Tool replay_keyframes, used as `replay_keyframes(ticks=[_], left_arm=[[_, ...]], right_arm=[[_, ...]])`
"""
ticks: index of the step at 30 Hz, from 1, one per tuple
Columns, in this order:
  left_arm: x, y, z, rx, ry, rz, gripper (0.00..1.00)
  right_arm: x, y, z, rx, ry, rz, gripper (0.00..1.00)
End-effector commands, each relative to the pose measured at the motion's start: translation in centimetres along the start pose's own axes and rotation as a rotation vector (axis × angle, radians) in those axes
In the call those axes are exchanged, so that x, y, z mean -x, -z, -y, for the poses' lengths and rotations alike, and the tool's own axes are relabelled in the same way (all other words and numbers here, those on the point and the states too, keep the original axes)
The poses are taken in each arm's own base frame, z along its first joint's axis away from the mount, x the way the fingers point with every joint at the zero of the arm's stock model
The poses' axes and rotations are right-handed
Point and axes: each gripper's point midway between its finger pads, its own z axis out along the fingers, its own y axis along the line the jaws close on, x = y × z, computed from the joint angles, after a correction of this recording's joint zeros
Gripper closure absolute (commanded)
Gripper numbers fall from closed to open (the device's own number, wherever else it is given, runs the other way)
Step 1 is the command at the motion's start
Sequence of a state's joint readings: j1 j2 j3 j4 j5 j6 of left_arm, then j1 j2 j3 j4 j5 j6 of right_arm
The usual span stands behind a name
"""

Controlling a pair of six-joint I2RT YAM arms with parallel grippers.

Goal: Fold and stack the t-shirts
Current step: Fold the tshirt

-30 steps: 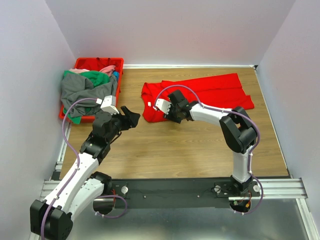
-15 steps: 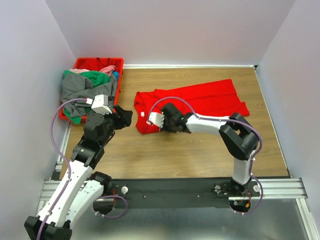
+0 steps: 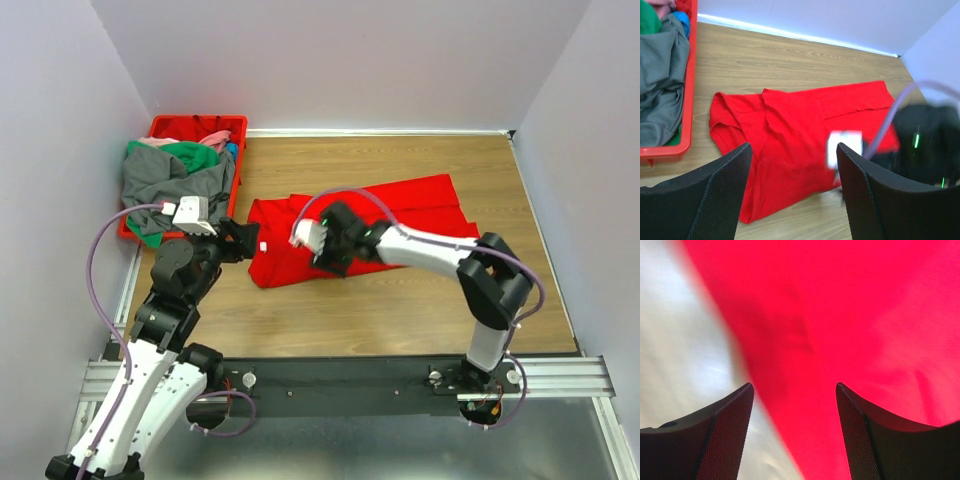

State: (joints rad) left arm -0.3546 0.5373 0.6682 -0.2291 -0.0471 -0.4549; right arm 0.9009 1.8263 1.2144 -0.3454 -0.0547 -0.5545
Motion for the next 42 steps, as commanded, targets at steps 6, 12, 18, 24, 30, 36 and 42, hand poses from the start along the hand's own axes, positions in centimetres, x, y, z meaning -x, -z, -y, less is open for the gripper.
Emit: replay_keyframes(ticks=[6,12,18,24,30,36,42], left_arm=[[1.8,1.1,2.0,-0.141,-0.155,0.089,0.23],[2.1,1.5,1.9,-0.144,-0.173,0.123,0.20],[1.9,1.3,2.0,-0.150,-0.178,0.117,0.20],[1.7,1.3,2.1,-0.158,-0.180,0.114,0.20],[1.8,1.4,2.1,-0.162,-0.179,0.119,0.20],[1.9,1.5,2.1,-0.161,-0.179,0.126,0.20],[2.0,1.7,2.2,-0.166,-0.177,0.131,0.20]], right_arm=[[-5.7,5.4,12.2,0.002,-0.394,0.133,0.25],[-11.3,8.8,12.0,-0.020,-0.357,0.084,0.24],[-17.5,10.8,7.1,-0.001,-0.329,-0.037,0.00],[-19.9,12.1,5.1,-0.017,-0.342,-0.063,0.00],[-19.7,12.6,4.0,-0.003,-0.276,-0.017,0.00],[-18.5,13.1,3.2,0.024,-0.065,0.100,0.00],[-18.2,12.5,4.4,0.046,0.028,0.120,0.00]])
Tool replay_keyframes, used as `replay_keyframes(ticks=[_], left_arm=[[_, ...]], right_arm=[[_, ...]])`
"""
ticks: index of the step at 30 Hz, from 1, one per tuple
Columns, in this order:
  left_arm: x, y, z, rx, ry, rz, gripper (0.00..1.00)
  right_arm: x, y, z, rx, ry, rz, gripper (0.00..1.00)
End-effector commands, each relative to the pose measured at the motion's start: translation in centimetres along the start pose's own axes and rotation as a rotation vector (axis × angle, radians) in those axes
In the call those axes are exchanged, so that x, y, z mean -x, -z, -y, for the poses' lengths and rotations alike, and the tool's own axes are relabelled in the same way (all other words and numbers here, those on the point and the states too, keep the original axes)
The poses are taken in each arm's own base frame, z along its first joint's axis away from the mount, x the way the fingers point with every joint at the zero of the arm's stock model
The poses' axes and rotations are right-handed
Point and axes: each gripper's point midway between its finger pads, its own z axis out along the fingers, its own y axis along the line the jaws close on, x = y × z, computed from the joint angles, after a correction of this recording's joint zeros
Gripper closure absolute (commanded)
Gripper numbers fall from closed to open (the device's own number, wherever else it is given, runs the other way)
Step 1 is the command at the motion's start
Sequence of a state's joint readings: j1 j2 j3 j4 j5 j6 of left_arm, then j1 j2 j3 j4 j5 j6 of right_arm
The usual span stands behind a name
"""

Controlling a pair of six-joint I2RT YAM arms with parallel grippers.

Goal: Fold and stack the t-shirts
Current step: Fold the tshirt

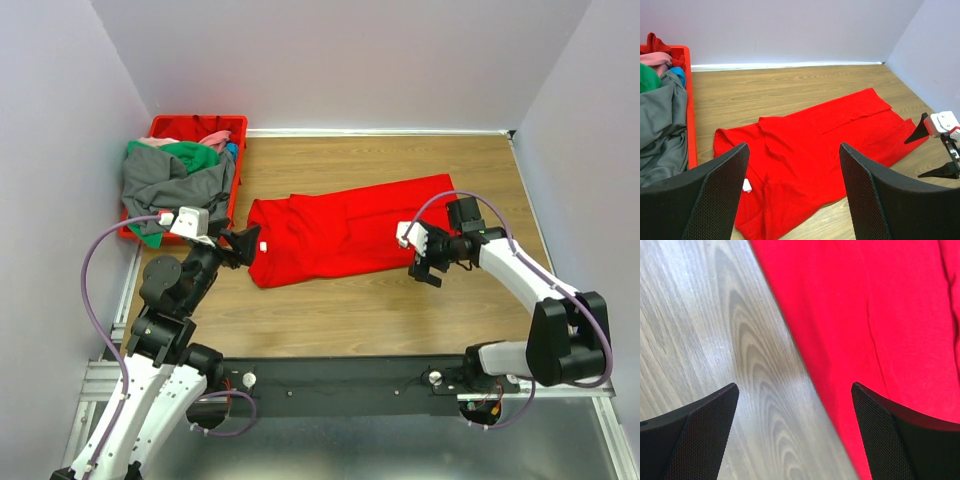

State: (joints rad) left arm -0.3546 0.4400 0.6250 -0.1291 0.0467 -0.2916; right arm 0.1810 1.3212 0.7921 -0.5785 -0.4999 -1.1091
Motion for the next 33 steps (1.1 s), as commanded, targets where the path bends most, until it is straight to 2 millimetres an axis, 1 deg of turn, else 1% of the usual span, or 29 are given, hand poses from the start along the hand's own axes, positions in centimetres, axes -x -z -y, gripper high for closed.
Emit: replay_keyframes(ticks=[1,5,8,9,11,12,14,15,17,24,27,30,31,33], left_arm=[[0.2,0.2,0.3,-0.025,-0.016,0.017,0.20],[0.2,0.2,0.3,-0.026,-0.016,0.018,0.20],[0.2,0.2,0.4,-0.027,-0.016,0.018,0.20],[0.2,0.2,0.4,-0.027,-0.016,0.018,0.20],[0.2,0.2,0.4,-0.027,-0.014,0.018,0.20],[0.2,0.2,0.4,-0.027,-0.014,0.019,0.20],[0.2,0.2,0.3,-0.024,-0.016,0.019,0.20],[0.2,0.1,0.4,-0.027,-0.014,0.018,0.20],[0.2,0.2,0.3,-0.025,-0.014,0.020,0.20],[0.2,0.2,0.4,-0.027,-0.013,0.019,0.20],[0.1,0.1,0.4,-0.028,-0.014,0.015,0.20],[0.1,0.1,0.4,-0.030,-0.014,0.016,0.20],[0.2,0.1,0.4,-0.029,-0.014,0.017,0.20],[0.2,0.2,0.4,-0.028,-0.014,0.019,0.20]], right_arm=[[0.8,-0.4,0.6,0.037,0.109,0.050,0.00],[-0.1,-1.3,1.3,0.056,0.104,0.022,0.00],[-0.2,-1.5,2.5,0.048,0.105,0.016,0.01],[-0.5,-1.8,2.7,0.054,0.097,0.006,0.02],[-0.5,-2.0,3.8,0.043,0.082,-0.004,0.04],[-1.1,-2.6,3.7,0.060,0.054,-0.026,0.07],[-1.3,-2.9,4.6,0.051,0.044,-0.044,0.10],[-1.6,-3.1,4.7,0.055,0.035,-0.053,0.11],[-2.4,-3.8,4.4,0.076,0.021,-0.073,0.14],[-4.1,-4.8,3.2,0.109,-0.006,-0.112,0.21],[-4.8,-5.2,3.1,0.106,-0.025,-0.132,0.26],[-5.3,-5.4,3.1,0.101,-0.051,-0.152,0.34],[-5.5,-5.5,3.2,0.094,-0.061,-0.160,0.39],[-5.6,-5.6,3.3,0.088,-0.068,-0.167,0.43]])
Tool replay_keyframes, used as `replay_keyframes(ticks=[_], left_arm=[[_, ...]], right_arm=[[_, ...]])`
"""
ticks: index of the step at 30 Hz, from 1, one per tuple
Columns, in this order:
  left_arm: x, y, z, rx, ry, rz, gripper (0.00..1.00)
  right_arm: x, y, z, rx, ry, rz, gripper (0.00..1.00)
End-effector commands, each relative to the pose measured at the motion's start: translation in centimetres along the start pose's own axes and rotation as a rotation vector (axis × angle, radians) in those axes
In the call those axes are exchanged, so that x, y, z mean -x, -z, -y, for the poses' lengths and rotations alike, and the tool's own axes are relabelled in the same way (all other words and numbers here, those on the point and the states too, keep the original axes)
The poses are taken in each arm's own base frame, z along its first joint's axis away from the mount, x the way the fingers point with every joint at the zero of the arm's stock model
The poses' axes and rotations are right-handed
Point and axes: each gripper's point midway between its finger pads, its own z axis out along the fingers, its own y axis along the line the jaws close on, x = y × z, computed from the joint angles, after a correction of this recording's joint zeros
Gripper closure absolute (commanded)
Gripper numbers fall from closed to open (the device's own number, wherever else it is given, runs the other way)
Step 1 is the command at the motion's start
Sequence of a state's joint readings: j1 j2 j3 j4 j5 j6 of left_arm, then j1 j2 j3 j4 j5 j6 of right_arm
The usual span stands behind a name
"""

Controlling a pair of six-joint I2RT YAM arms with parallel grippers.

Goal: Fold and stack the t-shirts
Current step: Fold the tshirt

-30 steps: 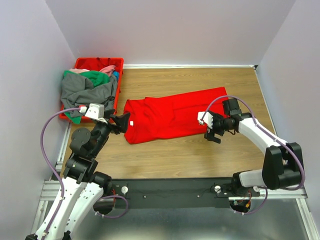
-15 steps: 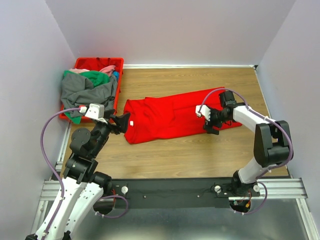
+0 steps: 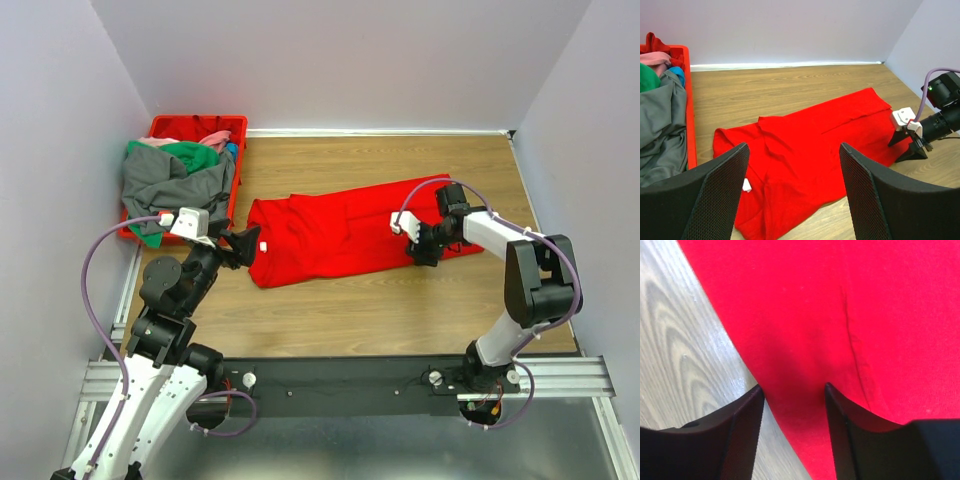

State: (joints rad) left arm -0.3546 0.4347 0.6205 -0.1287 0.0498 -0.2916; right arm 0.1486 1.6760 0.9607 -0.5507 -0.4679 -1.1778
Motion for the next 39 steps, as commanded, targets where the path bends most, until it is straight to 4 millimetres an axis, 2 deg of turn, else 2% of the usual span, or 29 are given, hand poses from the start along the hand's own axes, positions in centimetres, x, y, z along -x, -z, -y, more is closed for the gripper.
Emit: replay_keyframes(ticks=[1,6,9,12,13,15,16,18,19,20,21,22,24,27,28,30,31,34,35,36,37,38,39], left_arm=[[0.3,0.1,0.3,-0.025,-0.013,0.020,0.20],[0.4,0.2,0.4,-0.026,-0.013,0.022,0.20],[0.4,0.2,0.4,-0.026,-0.013,0.025,0.20],[0.5,0.3,0.4,-0.029,-0.013,0.027,0.20],[0.5,0.3,0.4,-0.028,-0.013,0.029,0.20],[0.5,0.3,0.4,-0.028,-0.014,0.027,0.20],[0.5,0.3,0.5,-0.031,-0.014,0.028,0.20],[0.5,0.3,0.6,-0.038,-0.015,0.028,0.20],[0.5,0.2,0.6,-0.040,-0.015,0.026,0.20],[0.4,0.2,0.7,-0.042,-0.015,0.022,0.20],[0.4,0.2,0.6,-0.042,-0.015,0.022,0.20],[0.4,0.2,0.7,-0.044,-0.014,0.023,0.20],[0.4,0.2,0.8,-0.049,-0.015,0.022,0.20],[0.5,0.3,0.8,-0.052,-0.017,0.025,0.20],[0.5,0.3,0.9,-0.056,-0.018,0.027,0.20],[0.7,0.4,1.1,-0.063,-0.018,0.035,0.20],[0.8,0.5,1.0,-0.062,-0.020,0.039,0.20],[1.0,0.7,1.2,-0.071,-0.021,0.050,0.20],[1.2,0.8,1.3,-0.076,-0.022,0.055,0.20],[1.2,0.8,1.3,-0.076,-0.022,0.057,0.20],[1.2,0.9,1.3,-0.077,-0.022,0.060,0.20],[1.3,0.9,1.4,-0.077,-0.022,0.061,0.20],[1.4,1.0,1.4,-0.080,-0.024,0.065,0.20]], right_arm=[[-2.3,-1.0,0.0,-0.014,-0.048,-0.079,0.48],[-3.2,-1.1,-0.3,-0.019,-0.076,-0.116,0.77],[-4.0,-1.2,-1.4,-0.005,-0.084,-0.136,0.87],[-4.6,-0.4,-2.4,-0.016,-0.073,-0.159,0.89],[-5.4,-0.4,-3.9,0.009,-0.074,-0.179,0.89],[-5.5,0.5,-5.0,0.000,-0.048,-0.183,0.89],[-6.3,0.7,-6.7,0.034,-0.043,-0.204,0.90],[-6.7,1.7,-8.7,0.052,-0.029,-0.215,0.89],[-6.4,2.2,-8.8,0.046,-0.017,-0.210,0.88],[-6.7,2.3,-9.8,0.064,-0.016,-0.210,0.86],[-6.7,2.6,-10.2,0.065,-0.013,-0.209,0.82],[-6.3,3.2,-10.5,0.052,-0.012,-0.198,0.67],[-5.8,3.8,-10.8,0.044,-0.020,-0.179,0.53],[-3.2,5.3,-9.3,-0.023,-0.023,-0.100,0.39],[-2.0,5.5,-8.9,-0.033,-0.035,-0.053,0.31],[0.0,6.2,-7.7,-0.052,-0.042,0.014,0.23],[2.5,7.0,-6.3,-0.063,-0.058,0.094,0.19],[5.6,6.1,-4.7,0.026,-0.212,0.186,0.19],[8.4,6.7,-3.0,0.036,-0.216,0.251,0.19],[8.7,4.8,-2.4,0.100,-0.280,0.237,0.19],[9.9,4.2,-2.0,0.134,-0.349,0.247,0.19],[12.4,3.9,-0.5,0.137,-0.330,0.268,0.19],[12.4,1.8,-0.1,0.183,-0.374,0.239,0.19]])
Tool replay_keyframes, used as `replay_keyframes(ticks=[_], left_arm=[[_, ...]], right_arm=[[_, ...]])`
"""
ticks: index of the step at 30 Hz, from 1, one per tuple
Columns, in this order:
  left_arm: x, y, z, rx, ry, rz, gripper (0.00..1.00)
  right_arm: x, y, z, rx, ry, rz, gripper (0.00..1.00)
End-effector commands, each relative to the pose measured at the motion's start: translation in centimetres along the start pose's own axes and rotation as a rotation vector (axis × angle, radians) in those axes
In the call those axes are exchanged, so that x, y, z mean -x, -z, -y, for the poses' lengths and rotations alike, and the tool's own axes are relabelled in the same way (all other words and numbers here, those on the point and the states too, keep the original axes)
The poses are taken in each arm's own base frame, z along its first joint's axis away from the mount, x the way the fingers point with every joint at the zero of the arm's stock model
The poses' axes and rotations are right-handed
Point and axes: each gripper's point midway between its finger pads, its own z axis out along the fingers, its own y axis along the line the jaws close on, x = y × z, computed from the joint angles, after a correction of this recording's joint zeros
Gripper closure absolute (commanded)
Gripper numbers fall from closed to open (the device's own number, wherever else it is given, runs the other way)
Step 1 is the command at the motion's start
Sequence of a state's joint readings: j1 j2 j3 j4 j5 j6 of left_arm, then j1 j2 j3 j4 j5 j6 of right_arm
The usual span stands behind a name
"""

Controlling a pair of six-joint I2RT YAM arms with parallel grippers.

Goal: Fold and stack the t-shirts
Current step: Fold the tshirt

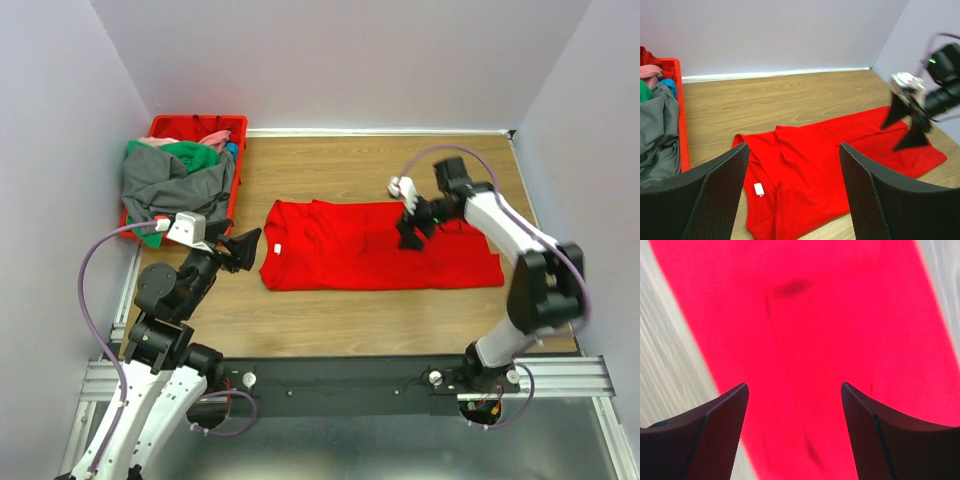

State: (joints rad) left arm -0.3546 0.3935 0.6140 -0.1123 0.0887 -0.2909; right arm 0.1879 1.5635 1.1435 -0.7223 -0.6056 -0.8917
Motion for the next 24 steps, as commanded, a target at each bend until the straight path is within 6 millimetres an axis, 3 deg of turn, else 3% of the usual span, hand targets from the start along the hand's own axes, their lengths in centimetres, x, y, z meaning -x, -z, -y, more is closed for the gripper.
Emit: replay_keyframes(ticks=[1,2,3,5,6,7,8,9,11,13,18,24], left_arm=[[0.5,0.2,0.4,-0.025,-0.019,0.024,0.20],[0.4,0.2,0.5,-0.031,-0.020,0.025,0.20],[0.5,0.2,0.4,-0.028,-0.019,0.025,0.20],[0.4,0.2,0.4,-0.028,-0.020,0.024,0.20],[0.3,0.2,0.4,-0.029,-0.020,0.020,0.20],[0.2,0.1,0.4,-0.028,-0.018,0.017,0.20],[0.1,0.0,0.3,-0.025,-0.021,0.013,0.20],[0.0,-0.1,0.3,-0.027,-0.020,0.008,0.20],[0.0,-0.2,0.3,-0.028,-0.020,0.005,0.20],[-0.3,-0.3,0.3,-0.028,-0.020,-0.003,0.20],[-0.7,-0.6,0.3,-0.036,-0.022,-0.020,0.20],[-0.7,-0.6,0.3,-0.035,-0.022,-0.020,0.20]], right_arm=[[4.0,-5.6,-0.8,0.189,-0.267,0.031,0.19],[7.4,-5.9,0.8,0.173,-0.238,0.074,0.19],[6.5,-8.4,1.3,0.208,-0.328,0.035,0.19],[8.5,-9.9,2.7,0.222,-0.348,0.063,0.19],[11.0,-10.0,4.7,0.194,-0.329,0.107,0.19],[10.3,-12.0,5.2,0.213,-0.384,0.086,0.19],[10.5,-12.7,6.0,0.206,-0.399,0.086,0.19],[12.4,-12.6,7.7,0.172,-0.399,0.121,0.19],[11.3,-15.0,9.3,0.143,-0.434,0.086,0.18],[11.4,-15.8,10.4,0.119,-0.437,0.083,0.18],[9.3,-18.4,9.0,0.179,-0.454,0.030,0.18],[8.4,-20.0,5.9,0.261,-0.449,-0.013,0.20]])
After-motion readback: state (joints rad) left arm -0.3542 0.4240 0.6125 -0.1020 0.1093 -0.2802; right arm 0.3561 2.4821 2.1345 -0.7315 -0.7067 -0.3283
